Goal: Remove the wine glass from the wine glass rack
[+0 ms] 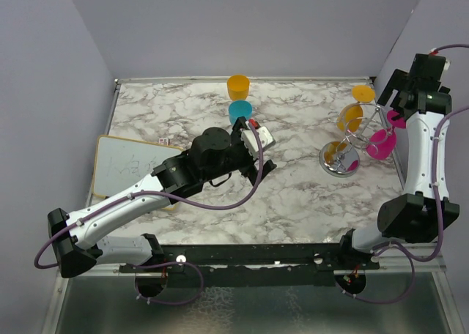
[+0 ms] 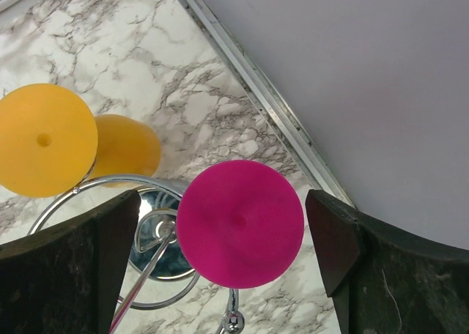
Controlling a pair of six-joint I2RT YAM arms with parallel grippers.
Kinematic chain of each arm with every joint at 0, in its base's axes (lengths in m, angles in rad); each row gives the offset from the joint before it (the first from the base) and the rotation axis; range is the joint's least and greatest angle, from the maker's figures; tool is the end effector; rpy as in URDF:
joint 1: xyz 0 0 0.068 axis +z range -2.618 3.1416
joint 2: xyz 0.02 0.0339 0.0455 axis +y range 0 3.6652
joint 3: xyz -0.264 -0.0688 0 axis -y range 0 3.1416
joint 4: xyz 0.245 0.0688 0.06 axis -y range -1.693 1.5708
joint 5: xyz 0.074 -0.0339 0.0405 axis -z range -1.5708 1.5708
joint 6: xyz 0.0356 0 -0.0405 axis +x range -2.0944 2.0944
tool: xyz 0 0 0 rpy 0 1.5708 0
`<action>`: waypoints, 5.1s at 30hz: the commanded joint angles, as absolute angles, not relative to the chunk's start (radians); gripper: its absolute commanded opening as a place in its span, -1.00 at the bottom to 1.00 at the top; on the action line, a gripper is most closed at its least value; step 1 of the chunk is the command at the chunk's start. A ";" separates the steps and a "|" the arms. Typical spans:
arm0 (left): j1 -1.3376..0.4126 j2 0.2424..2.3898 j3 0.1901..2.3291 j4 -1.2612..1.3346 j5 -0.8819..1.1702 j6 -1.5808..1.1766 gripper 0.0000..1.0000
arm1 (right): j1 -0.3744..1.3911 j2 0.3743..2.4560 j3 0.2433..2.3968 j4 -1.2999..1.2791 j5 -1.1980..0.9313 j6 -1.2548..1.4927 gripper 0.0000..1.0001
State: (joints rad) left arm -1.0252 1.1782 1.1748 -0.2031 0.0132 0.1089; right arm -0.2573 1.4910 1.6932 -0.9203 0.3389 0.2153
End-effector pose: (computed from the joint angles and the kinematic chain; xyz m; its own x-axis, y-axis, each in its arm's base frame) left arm 0.1405 -0.2323 0.3941 -0.0121 0.2294 -0.9733 0.8679 0.4858 0.1037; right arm 0.2948 -0.0898 0.4139 -0.5186 0.3448 -0.7824 0.6069 0.7930 -0.0528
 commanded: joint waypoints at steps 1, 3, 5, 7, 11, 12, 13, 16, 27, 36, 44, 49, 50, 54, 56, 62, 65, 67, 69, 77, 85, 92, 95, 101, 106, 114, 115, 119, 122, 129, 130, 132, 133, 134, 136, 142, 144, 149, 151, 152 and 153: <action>-1.032 1.164 1.164 -0.186 -0.008 0.122 0.99 | -0.266 1.508 1.680 -0.914 0.302 0.213 0.91; -1.039 1.163 1.163 -0.188 -0.011 0.124 0.99 | -0.267 1.506 1.667 -0.907 0.306 0.211 0.89; -1.048 1.169 1.162 -0.188 -0.019 0.130 0.99 | -0.268 1.503 1.656 -0.899 0.299 0.213 0.85; -1.054 1.173 1.161 -0.188 -0.020 0.131 0.99 | -0.273 1.506 1.650 -0.897 0.286 0.216 0.78; -1.054 1.168 1.164 -0.190 -0.023 0.133 0.99 | -0.278 1.508 1.644 -0.894 0.275 0.214 0.66; -1.054 1.168 1.164 -0.190 -0.028 0.132 0.99 | -0.277 1.507 1.646 -0.893 0.283 0.211 0.67; -1.054 1.169 1.163 -0.191 -0.030 0.133 0.99 | -0.278 1.509 1.649 -0.896 0.295 0.210 0.70; -1.053 1.170 1.163 -0.189 -0.028 0.134 0.99 | -0.278 1.504 1.660 -0.901 0.328 0.207 0.78; -1.074 1.167 1.160 -0.187 -0.031 0.137 0.99 | -0.279 1.455 1.613 -0.880 0.395 0.210 0.99; -1.081 1.163 1.156 -0.187 -0.037 0.142 0.99 | -0.306 1.451 1.574 -0.871 0.341 0.228 0.97; -1.081 1.163 1.156 -0.186 -0.040 0.145 0.99 | -0.324 1.441 1.570 -0.861 0.260 0.239 0.88; -1.081 1.163 1.156 -0.187 -0.044 0.147 0.99 | -0.324 1.430 1.578 -0.859 0.259 0.234 0.82; -1.081 1.163 1.156 -0.186 -0.043 0.147 0.99 | -0.324 1.429 1.580 -0.858 0.257 0.233 0.79; -1.081 1.164 1.156 -0.187 -0.042 0.146 0.99 | -0.324 1.424 1.579 -0.857 0.253 0.231 0.70; -1.081 1.163 1.155 -0.186 -0.041 0.147 0.99 | -0.325 1.419 1.575 -0.853 0.258 0.230 0.63; -1.081 1.164 1.155 -0.187 -0.039 0.146 0.99 | -0.324 1.414 1.578 -0.849 0.257 0.229 0.55; -1.081 1.163 1.154 -0.185 -0.039 0.146 0.99 | -0.325 1.414 1.583 -0.850 0.250 0.228 0.51; -1.081 1.163 1.154 -0.184 -0.039 0.147 0.99 | -0.324 1.414 1.589 -0.850 0.248 0.228 0.51; -1.081 1.163 1.154 -0.185 -0.038 0.147 0.98 | -0.325 1.415 1.597 -0.851 0.256 0.227 0.51; -1.081 1.167 1.155 -0.185 -0.038 0.146 0.99 | -0.325 1.409 1.625 -0.868 0.317 0.223 0.51; -1.082 1.167 1.155 -0.185 -0.034 0.144 0.99 | -0.325 1.412 1.625 -0.869 0.354 0.231 0.51; -1.082 1.161 1.156 -0.184 -0.031 0.141 0.99 | -0.325 1.386 1.629 -0.877 0.366 0.228 0.50; -1.086 1.158 1.155 -0.183 -0.028 0.140 0.99 | -0.327 1.384 1.625 -0.884 0.371 0.229 0.50; -1.091 1.153 1.153 -0.182 -0.036 0.144 0.99 | -0.332 1.363 1.585 -0.877 0.394 0.229 0.50; -1.092 1.148 1.153 -0.184 -0.037 0.145 0.99 | -0.342 1.362 1.576 -0.874 0.401 0.229 0.50; -1.104 1.143 1.152 -0.183 -0.048 0.152 0.99 | -0.359 1.392 1.615 -0.866 0.368 0.248 0.50; -1.104 1.143 1.151 -0.184 -0.047 0.154 0.99 | -0.359 1.398 1.623 -0.869 0.359 0.251 0.49; -1.104 1.141 1.150 -0.184 -0.058 0.159 0.99 | -0.359 1.420 1.648 -0.861 0.338 0.247 0.49; -1.104 1.141 1.150 -0.184 -0.065 0.163 0.99 | -0.359 1.438 1.669 -0.848 0.320 0.242 0.48; -1.104 1.149 1.147 -0.184 -0.071 0.167 0.99 | -0.359 1.508 1.728 -0.823 0.270 0.247 0.48; -1.104 1.149 1.145 -0.183 -0.075 0.168 0.99 | -0.359 1.514 1.733 -0.814 0.261 0.249 0.48; -1.104 1.149 1.143 -0.181 -0.080 0.171 0.99 | -0.359 1.532 1.747 -0.807 0.251 0.253 0.48; -1.104 1.150 1.143 -0.180 -0.082 0.172 0.99 | -0.359 1.548 1.756 -0.808 0.249 0.254 0.48; -1.104 1.150 1.139 -0.178 -0.083 0.173 0.99 | -0.359 1.560 1.765 -0.811 0.247 0.255 0.48; -1.104 1.150 1.137 -0.176 -0.086 0.177 0.99 | -0.359 1.572 1.772 -0.808 0.243 0.253 0.48; -1.102 1.156 1.131 -0.169 -0.095 0.182 0.98 | -0.358 1.611 1.828 -0.781 0.208 0.250 0.43; -1.102 1.158 1.130 -0.169 -0.096 0.181 0.99 | -0.352 1.628 1.857 -0.780 0.198 0.252 0.41; -1.102 1.161 1.123 -0.161 -0.108 0.190 0.99 | -0.327 1.674 1.916 -0.779 0.165 0.260 0.41; -1.102 1.164 1.118 -0.158 -0.118 0.195 0.99 | -0.304 1.682 1.924 -0.765 0.178 0.257 0.41; -1.100 1.165 1.116 -0.156 -0.122 0.197 0.99 | -0.293 1.684 1.924 -0.752 0.178 0.260 0.41; -1.101 1.168 1.114 -0.153 -0.126 0.199 0.99 | -0.285 1.683 1.921 -0.737 0.175 0.267 0.41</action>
